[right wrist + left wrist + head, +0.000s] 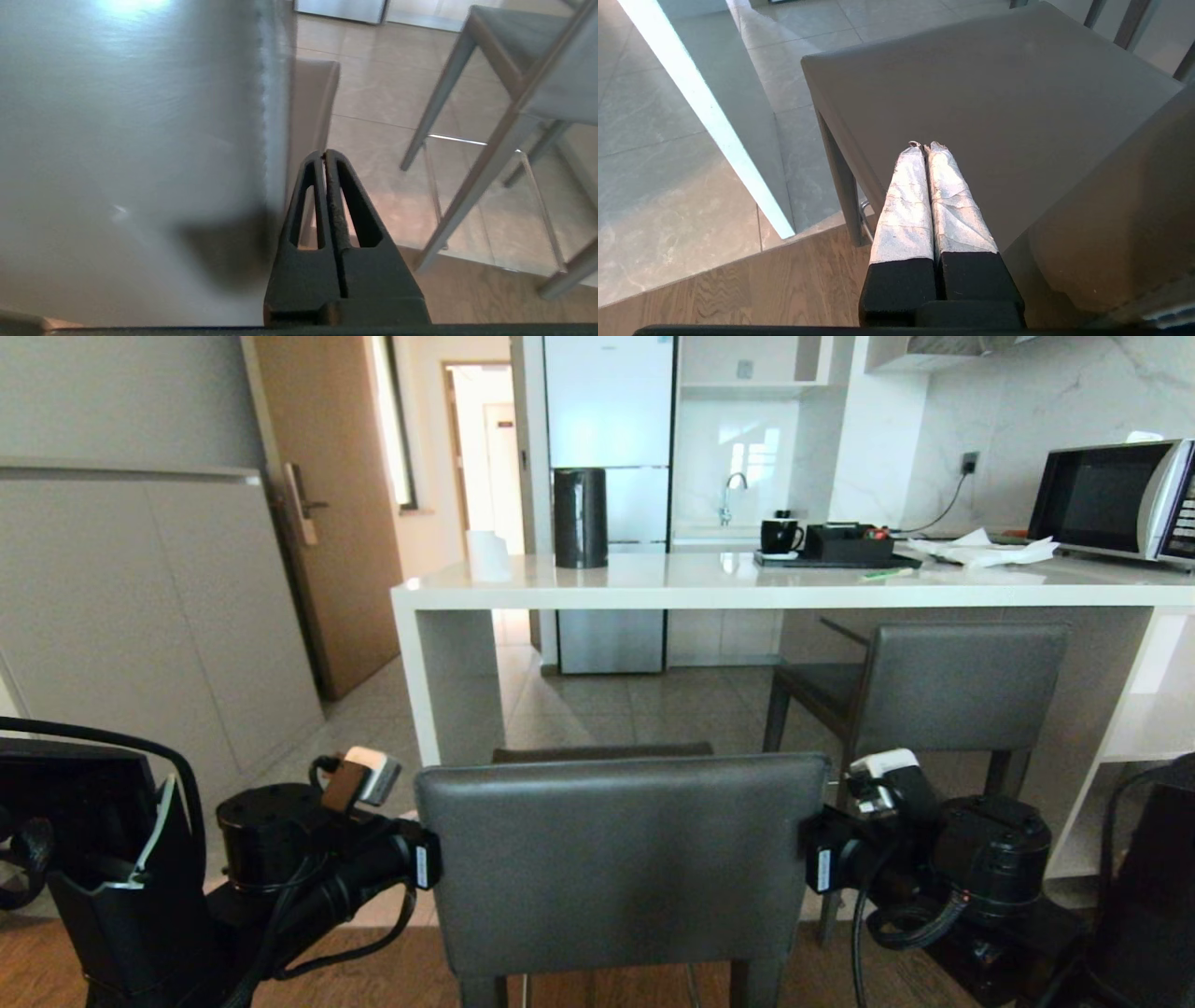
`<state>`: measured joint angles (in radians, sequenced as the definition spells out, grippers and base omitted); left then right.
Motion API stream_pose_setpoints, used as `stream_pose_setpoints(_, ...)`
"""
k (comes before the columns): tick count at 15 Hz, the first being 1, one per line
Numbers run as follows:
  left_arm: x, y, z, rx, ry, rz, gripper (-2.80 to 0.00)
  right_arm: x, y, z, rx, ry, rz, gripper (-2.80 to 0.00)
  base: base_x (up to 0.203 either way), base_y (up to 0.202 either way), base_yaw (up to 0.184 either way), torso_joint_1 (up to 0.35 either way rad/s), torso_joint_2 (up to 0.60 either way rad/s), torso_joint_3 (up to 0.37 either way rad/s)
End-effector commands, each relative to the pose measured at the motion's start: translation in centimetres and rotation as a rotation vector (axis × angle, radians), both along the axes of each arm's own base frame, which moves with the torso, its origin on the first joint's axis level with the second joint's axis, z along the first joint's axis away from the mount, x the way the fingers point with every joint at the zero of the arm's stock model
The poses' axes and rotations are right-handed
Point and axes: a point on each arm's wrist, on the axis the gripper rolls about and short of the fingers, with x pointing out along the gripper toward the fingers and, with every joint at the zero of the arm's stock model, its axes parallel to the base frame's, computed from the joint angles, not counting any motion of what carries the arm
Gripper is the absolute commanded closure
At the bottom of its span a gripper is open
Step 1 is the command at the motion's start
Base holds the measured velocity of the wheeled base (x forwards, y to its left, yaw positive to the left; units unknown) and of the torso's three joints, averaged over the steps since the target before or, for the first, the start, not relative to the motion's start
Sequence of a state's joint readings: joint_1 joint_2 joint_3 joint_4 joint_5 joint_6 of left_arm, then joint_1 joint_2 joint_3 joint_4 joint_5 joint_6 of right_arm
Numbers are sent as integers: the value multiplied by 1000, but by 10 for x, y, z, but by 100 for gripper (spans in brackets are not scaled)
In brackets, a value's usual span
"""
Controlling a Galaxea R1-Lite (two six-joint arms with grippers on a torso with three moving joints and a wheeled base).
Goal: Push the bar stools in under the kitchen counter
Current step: Push the gray chair back under the dining table
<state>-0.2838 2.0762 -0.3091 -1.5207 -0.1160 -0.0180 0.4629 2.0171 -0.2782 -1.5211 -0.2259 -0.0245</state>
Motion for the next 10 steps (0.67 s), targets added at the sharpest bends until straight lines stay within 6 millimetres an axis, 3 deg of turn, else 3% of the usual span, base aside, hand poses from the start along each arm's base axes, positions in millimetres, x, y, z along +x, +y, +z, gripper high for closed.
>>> stream_pose_setpoints(1,0,-1,1,-4,-10,-4,0,9,10,-14,-15,22,9,0,0,0,0,0,0,0)
stream_pose_setpoints(4,0,-8,1,-6,-14,-26,0,22,16,-19,-8,7,6,0,0,0,0,0,0,0)
stream_pose_setpoints(10,-5,-16,-1,-2,-1,-58,0,51,32,-1,14,-93,10,0,0,0,0,0,0,0)
